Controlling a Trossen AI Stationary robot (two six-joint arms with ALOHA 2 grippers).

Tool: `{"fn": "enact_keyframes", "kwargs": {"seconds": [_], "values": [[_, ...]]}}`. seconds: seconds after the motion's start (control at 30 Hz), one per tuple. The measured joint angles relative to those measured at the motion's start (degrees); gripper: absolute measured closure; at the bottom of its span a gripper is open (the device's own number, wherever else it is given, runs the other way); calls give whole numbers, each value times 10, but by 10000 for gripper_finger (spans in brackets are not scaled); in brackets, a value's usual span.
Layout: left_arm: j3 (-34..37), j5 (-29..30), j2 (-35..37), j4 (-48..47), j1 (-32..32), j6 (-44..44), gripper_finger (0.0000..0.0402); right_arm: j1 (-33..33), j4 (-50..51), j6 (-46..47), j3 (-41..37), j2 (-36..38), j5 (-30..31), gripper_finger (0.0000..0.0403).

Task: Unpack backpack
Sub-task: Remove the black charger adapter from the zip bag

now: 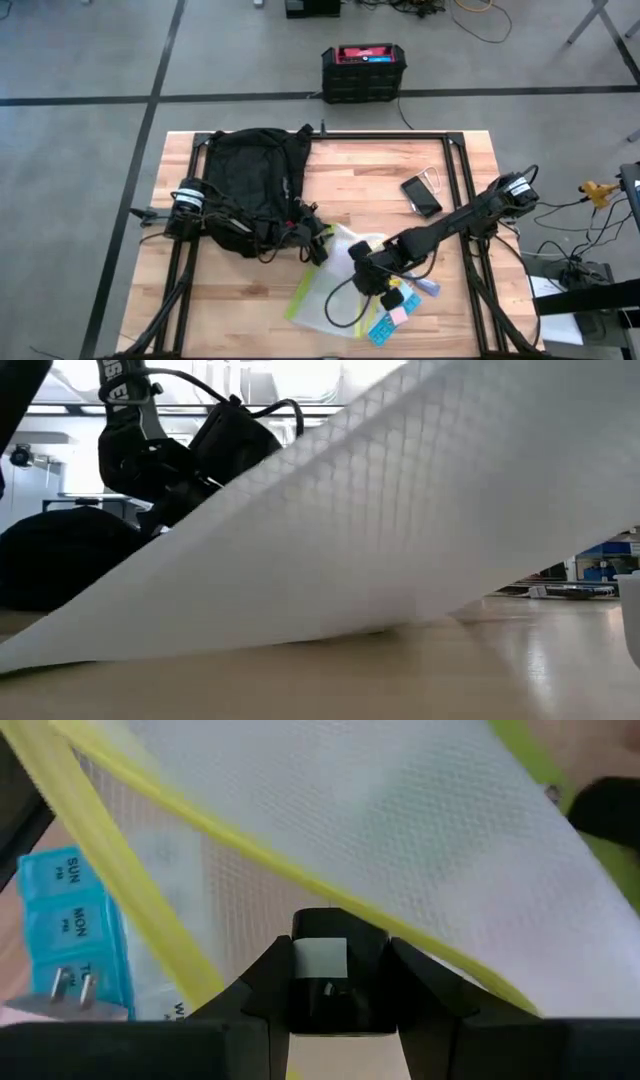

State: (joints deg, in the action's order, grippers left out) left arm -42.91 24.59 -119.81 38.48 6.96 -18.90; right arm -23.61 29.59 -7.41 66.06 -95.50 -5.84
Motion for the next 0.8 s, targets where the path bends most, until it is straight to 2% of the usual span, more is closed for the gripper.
{"fn": "enact_keyframes", "kwargs": {"seconds": [0.17,0.37,0.6,0.8], "values": [[9,-1,0,16,0,1,284,-8,5,25,3,3,35,293],[16,-5,2,28,0,4,284,-24,79,97,3,48,46,293],[17,-11,10,13,0,18,284,-106,100,206,-7,78,58,293],[30,-17,33,-2,0,36,284,-188,100,315,-21,73,156,293]]}}
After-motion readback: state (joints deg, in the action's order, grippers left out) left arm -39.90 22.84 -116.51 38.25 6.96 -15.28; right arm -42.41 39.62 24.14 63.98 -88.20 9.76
